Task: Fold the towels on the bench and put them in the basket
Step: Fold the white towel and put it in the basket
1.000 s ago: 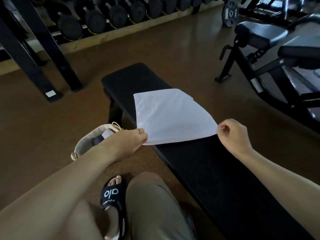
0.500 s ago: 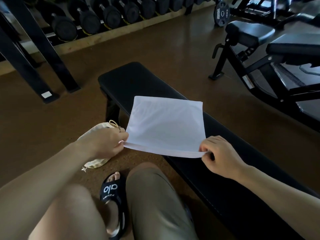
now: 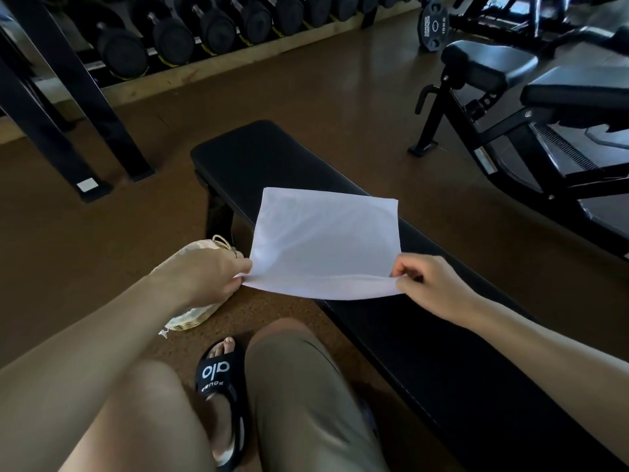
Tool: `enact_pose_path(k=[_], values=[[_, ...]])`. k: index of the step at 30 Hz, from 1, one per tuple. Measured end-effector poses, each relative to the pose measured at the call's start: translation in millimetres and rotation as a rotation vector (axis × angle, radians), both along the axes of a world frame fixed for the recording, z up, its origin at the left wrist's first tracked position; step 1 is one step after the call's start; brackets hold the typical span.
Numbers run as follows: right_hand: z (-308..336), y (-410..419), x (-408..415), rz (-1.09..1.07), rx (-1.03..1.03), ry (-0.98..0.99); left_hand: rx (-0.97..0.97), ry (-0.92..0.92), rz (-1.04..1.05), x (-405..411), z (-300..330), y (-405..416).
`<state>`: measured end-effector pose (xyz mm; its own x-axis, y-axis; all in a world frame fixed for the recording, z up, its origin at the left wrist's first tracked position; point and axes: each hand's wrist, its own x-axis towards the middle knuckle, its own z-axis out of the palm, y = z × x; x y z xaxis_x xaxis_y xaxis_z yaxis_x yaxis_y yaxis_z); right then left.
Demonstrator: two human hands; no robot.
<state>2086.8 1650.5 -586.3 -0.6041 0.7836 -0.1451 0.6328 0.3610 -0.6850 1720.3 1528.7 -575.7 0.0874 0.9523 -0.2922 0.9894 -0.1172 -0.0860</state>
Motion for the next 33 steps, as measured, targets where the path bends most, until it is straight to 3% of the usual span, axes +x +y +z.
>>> enact_pose_path(k=[3, 6, 8, 13, 17, 21, 27, 33], values=[[-6, -7, 2, 0.093, -0.057, -0.145, -0.091, 0.043, 0.006, 6, -5, -2], [1, -6, 4, 0.112, -0.174, -0.15, -0.125, 0.063, 0.031, 15, -4, 2], [6, 5, 3, 0.028, -0.233, -0.066, -0.077, 0.026, 0.033, 30, 3, 10], [-1, 71, -14, -0.322, 0.029, -0.028, -0.007, -0.259, 0.011, 125, 16, 36], [-5, 119, -33, -0.449, -0.062, -0.081, 0.005, -0.336, -0.064, 210, 3, 43], [-19, 144, -46, -0.45, -0.148, -0.099, 0.06, -0.285, -0.09, 244, -21, 42], [-29, 156, -55, -0.549, -0.077, 0.008, 0.114, -0.175, -0.079, 250, -28, 46], [-21, 160, -38, -0.61, -0.035, 0.039, 0.091, -0.211, -0.091, 240, -16, 46]])
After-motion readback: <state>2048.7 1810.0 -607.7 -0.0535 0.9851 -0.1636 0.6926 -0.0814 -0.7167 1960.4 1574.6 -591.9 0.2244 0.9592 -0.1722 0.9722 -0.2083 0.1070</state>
